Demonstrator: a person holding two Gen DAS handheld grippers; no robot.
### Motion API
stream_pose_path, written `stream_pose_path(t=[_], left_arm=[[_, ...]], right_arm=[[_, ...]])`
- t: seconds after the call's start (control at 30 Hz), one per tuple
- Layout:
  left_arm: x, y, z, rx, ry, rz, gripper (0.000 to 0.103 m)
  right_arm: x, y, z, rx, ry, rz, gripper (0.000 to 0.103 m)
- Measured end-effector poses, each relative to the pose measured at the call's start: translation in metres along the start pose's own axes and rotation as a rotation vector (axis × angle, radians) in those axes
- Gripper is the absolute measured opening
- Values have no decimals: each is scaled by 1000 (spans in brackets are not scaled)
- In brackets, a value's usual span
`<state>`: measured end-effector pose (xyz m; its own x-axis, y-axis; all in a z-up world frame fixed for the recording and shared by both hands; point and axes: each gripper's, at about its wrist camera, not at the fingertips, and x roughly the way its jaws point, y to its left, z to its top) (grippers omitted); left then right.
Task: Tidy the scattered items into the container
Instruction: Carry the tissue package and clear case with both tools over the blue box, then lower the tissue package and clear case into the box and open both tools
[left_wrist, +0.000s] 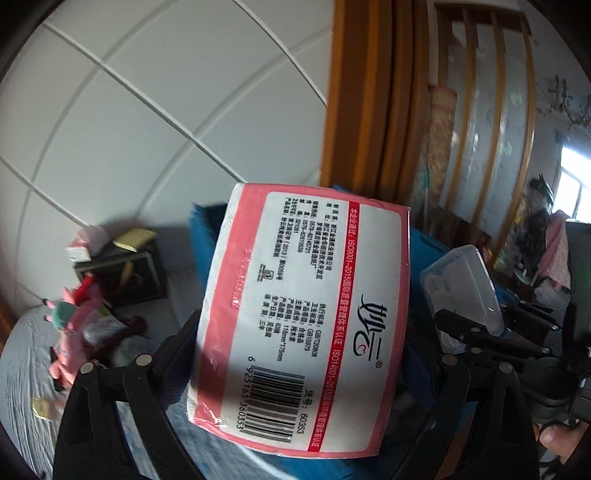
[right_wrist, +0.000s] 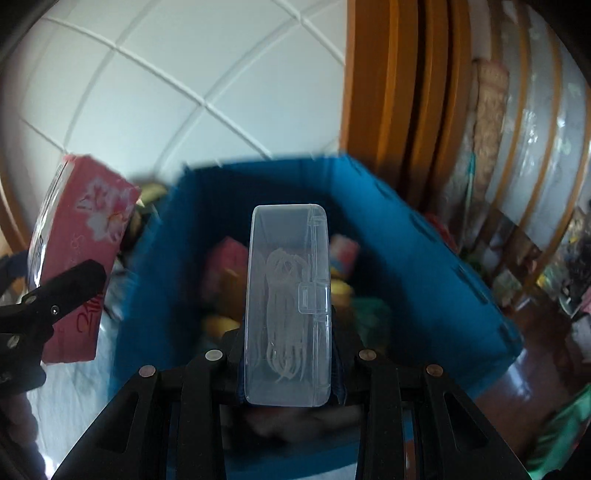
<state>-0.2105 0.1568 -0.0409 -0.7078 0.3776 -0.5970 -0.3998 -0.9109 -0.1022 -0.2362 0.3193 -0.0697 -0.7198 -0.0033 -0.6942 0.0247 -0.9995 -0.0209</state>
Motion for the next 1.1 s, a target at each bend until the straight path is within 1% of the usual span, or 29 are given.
stream_pose_path(t=[0.07,0.13,0.17,0.27,0.3,0.37,0.47,0.53,0.6,0.63,0.67,0.7,0.77,0.83,0.9,1.03,1.1], left_arm=[[39,-30,4,-27,108,-16,94],[73,-47,2,-71,216,-13,94],[85,-55,-1,-82,256,-9,94],[115,-77,-11,-73,390,-13,94],[122,-83,-13,-61,424,-13,94],[133,-97,-16,-29,468,18,94],[145,-102,-10,-27,469,96,94],[150,-100,-4,-51,457,109,94],[155,-97,3,-69,441,113,94],[157,-87,8,-74,434,118,94],[155,-72,14,-80,416,121,94],[155,-65,24,-82,386,132,94],[159,-62,45,-89,334,166,94],[170,-60,65,-74,278,214,94],[186,-56,80,-65,253,251,94],[236,-35,91,-85,307,303,94],[257,-33,86,-54,317,376,94]], right_arm=[[15,-26,3,-14,47,4,32],[35,-51,9,-17,106,15,32],[43,-61,9,-17,124,25,32],[65,-84,11,-35,208,78,32],[73,-90,5,-50,238,103,33],[83,-93,0,-81,267,124,33],[92,-96,8,-94,274,134,33],[103,-100,20,-81,279,160,33],[114,-99,31,-98,275,152,33],[120,-99,38,-98,276,153,33],[125,-100,42,-97,276,152,33],[129,-102,48,-92,272,142,32],[138,-103,57,-73,266,130,32],[149,-107,68,-61,262,107,32],[164,-111,79,-34,254,91,33],[197,-119,98,41,235,134,33],[218,-116,104,72,247,178,33]])
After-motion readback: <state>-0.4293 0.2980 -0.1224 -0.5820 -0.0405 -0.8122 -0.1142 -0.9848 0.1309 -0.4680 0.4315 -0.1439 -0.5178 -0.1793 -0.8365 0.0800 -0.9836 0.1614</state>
